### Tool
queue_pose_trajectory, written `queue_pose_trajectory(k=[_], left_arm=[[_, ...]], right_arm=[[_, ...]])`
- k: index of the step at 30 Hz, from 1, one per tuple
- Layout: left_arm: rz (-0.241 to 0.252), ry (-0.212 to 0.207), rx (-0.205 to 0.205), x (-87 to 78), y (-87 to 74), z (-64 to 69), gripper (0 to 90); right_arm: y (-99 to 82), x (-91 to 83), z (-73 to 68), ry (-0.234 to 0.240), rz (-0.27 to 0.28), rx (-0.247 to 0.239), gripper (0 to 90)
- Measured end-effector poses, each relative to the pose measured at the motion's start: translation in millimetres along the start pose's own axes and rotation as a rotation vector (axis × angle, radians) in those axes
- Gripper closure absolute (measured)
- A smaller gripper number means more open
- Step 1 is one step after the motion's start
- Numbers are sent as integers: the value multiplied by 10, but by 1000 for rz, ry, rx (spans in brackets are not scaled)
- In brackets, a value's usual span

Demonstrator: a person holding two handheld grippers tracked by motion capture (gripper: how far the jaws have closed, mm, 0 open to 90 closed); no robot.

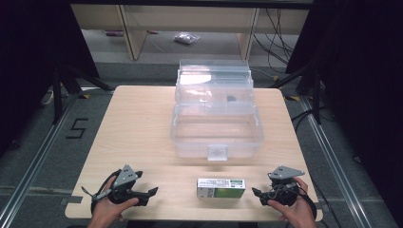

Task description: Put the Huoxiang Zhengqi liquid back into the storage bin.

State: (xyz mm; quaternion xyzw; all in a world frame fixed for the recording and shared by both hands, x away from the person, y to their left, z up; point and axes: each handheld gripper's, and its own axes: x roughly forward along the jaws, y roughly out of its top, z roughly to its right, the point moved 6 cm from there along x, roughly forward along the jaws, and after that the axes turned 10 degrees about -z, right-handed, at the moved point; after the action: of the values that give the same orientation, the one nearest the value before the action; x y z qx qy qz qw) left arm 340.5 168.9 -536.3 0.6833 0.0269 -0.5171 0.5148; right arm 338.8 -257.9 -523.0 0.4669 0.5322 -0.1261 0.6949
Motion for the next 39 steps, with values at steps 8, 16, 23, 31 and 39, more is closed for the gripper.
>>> queue_pose_trajectory(k=[8,16,23,31,39], left_arm=[[12,2,-32,11,3,7,158],[16,0,-36,17,6,10,158],[11,5,-34,17,1,7,158],[16,0,-35,17,6,12,158],[14,3,-36,18,5,11,158]], right_arm=[[52,-80,-13,4,-24,-52,196],[112,-176,-61,-4,-40,-108,197],[175,-253,-164,5,-66,-145,190],[262,-331,-230,12,-89,-215,188],[367,-402,-262,6,-80,-274,180]])
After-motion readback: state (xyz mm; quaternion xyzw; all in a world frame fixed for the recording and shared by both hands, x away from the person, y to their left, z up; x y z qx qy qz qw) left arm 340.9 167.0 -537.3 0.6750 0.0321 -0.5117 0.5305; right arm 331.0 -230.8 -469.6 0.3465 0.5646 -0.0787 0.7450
